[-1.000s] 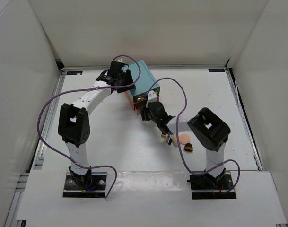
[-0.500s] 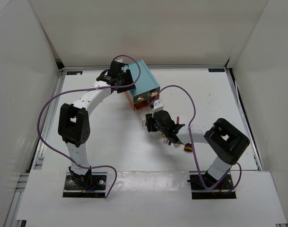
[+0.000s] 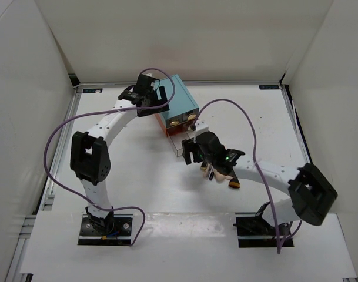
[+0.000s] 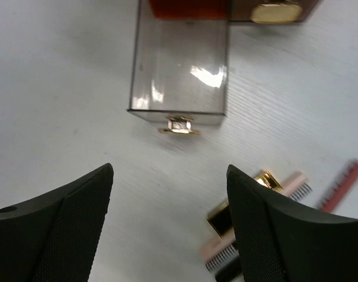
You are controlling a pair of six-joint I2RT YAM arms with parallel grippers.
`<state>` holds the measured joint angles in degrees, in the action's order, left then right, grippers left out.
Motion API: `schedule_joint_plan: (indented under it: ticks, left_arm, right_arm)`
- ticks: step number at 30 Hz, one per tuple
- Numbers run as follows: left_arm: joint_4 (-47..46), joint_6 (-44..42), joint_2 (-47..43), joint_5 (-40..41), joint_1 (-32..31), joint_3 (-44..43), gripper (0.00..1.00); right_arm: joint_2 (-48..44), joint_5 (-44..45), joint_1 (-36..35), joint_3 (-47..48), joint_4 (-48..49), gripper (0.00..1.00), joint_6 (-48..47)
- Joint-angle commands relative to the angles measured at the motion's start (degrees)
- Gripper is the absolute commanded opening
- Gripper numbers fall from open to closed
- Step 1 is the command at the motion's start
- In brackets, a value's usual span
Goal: Organize the makeup
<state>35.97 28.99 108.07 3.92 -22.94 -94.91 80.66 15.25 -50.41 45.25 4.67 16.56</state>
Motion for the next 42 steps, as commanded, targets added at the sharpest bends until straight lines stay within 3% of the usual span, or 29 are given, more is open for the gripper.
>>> schedule_joint_plan:
  ticks: [1,3,5,7,14,16,17,18,31,38,42]
  left_arm:
    - [2.35,-2.19,-10.85,3.81,-0.44,-1.42,0.98]
    - [1.3,-1.49,-16.47,3.81,-0.44,3.31,0.98]
    - [0.25,-1.22,-21.75,4.07,-0.62,9.88,0.98]
    - [0.77,-0.17,-25.61,5.56,-0.62,13.6,0.98]
    - [3.76,1.68,-31.78,4.87,-1.14,24.07,0.98]
    - [4.11,2.03,-33.53,5.04,-1.23,26.17,0.98]
    - [4.46,2.12,-33.89,5.04,-1.23,26.71,0.98]
    - [4.46,2.12,-34.24,5.22,-1.23,26.88,0.98]
    - [4.64,1.94,-33.54,6.45,-1.23,25.92,0.98]
    - [4.12,2.21,-32.84,6.1,-1.23,26.01,0.98]
    - [3.76,2.29,-32.49,6.1,-1.41,26.09,0.98]
  right_arm:
    - [-4.37,5.49,1.72,2.03,-15.18,0.8,3.64]
    - [-6.83,6.54,2.95,1.33,-22.92,0.76,6.63]
    - [-8.59,5.77,5.75,0.98,-28.89,0.64,8.57]
    - [-9.29,2.78,7.34,0.19,-31.2,0.63,8.76]
    - [-7.89,1.63,9.27,-2.89,-30.08,0.63,8.23]
    - [-6.49,1.81,10.51,-3.85,-28.93,0.56,8.58]
    - [-6.14,1.63,12.08,-4.03,-28.75,0.48,9.28]
    - [-5.87,0.59,12.79,-4.3,-28.57,0.47,9.11]
    - [-6.04,-7.5,13.5,-8.34,-25.76,0.49,9.89]
    - [-8.41,-6.81,13.33,-8.78,-28.04,0.14,11.22]
    - [-11.22,-6.46,13.5,-5.72,-31.03,0.04,9.11]
